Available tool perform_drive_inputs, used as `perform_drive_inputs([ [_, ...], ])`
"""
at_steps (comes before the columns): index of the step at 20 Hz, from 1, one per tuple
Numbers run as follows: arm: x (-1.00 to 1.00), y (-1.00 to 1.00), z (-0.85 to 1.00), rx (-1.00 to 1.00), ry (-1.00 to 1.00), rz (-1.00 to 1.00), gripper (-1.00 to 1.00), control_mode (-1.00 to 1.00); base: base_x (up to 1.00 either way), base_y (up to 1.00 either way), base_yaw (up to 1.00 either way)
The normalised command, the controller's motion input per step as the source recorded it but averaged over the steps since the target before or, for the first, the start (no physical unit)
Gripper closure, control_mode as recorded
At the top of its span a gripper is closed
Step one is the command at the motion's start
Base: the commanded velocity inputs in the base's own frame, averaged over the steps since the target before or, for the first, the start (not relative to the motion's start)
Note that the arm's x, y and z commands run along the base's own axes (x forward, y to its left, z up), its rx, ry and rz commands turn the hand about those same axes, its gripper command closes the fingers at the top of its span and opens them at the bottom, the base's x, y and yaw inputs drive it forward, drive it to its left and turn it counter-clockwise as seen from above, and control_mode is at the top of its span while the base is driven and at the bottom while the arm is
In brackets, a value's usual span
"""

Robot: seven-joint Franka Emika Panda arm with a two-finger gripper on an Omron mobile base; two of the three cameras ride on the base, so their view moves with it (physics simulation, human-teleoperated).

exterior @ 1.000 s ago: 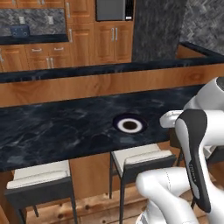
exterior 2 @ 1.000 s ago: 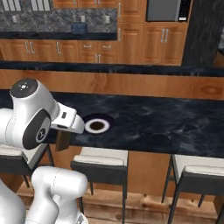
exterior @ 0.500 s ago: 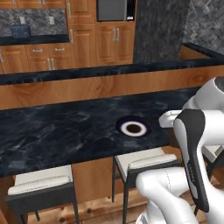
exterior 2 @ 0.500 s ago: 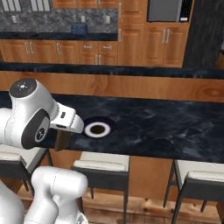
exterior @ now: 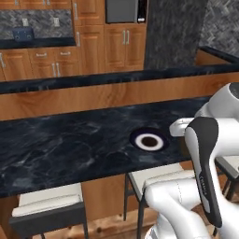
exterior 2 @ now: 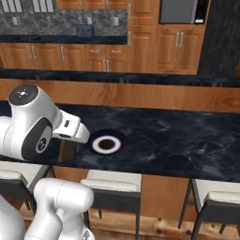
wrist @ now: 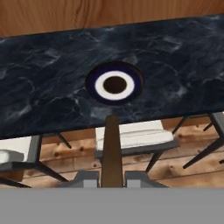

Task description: Start the toaster. Once the lever pops up, take the bread to the plate on the dining counter.

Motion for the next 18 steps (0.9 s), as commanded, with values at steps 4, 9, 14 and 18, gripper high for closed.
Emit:
perform_drive_inputs([
  [4,0.0,0.0,0.0,0.0,0.0,0.0,1.0,1.0,0.57,0.11,0.0],
  [9,0.0,0.0,0.0,0.0,0.0,0.0,1.0,1.0,0.5,0.01,0.0],
  [14,0.34,-0.1,-0.14,0.02,-0.08,0.13,1.0,-1.0,0.2,-0.01,0.01],
  [18,0.57,-0.22,-0.32,0.06,-0.17,0.33,1.0,-1.0,0.0,0.0,0.0],
])
